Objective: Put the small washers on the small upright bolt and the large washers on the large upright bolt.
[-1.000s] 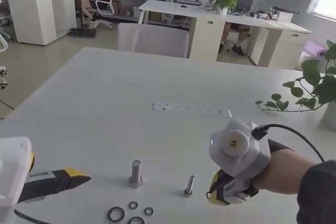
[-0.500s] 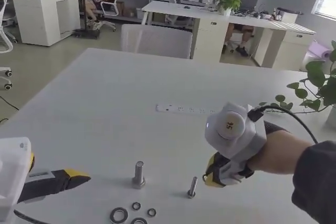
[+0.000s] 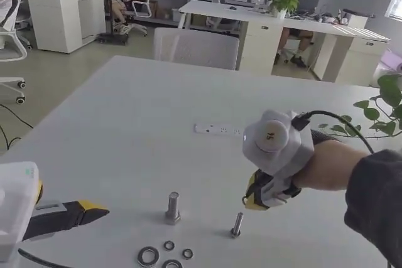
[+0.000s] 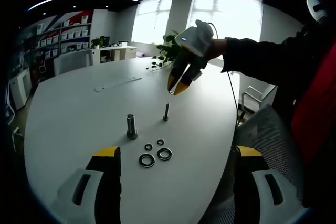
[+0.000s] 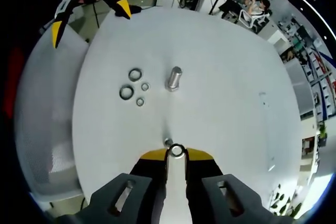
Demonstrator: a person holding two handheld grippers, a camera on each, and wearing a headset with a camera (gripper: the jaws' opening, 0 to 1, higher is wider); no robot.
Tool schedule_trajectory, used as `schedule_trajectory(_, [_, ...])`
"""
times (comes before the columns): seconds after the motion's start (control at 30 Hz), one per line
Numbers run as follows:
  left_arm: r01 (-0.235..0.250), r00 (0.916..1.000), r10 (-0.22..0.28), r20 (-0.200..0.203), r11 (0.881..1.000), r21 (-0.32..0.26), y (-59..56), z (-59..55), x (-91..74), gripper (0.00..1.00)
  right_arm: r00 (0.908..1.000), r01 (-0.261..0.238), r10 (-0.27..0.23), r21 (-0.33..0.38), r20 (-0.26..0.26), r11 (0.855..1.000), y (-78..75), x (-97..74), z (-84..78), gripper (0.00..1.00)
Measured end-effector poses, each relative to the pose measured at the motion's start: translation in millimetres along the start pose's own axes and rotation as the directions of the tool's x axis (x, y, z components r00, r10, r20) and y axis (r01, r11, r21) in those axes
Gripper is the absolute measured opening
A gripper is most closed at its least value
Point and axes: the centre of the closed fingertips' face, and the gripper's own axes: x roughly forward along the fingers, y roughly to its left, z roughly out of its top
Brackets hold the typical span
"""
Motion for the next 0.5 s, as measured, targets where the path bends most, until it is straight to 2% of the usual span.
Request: schedule_trajectory(0.5, [-0.012,0.9999,0.012,-0.001,1.000,-0.014,3.3,-3.7,-2.1,0.89,0.9979,-0.055,0.054,-0.002,-0.034,0.999,-0.1,19.6,-6.1,0.13])
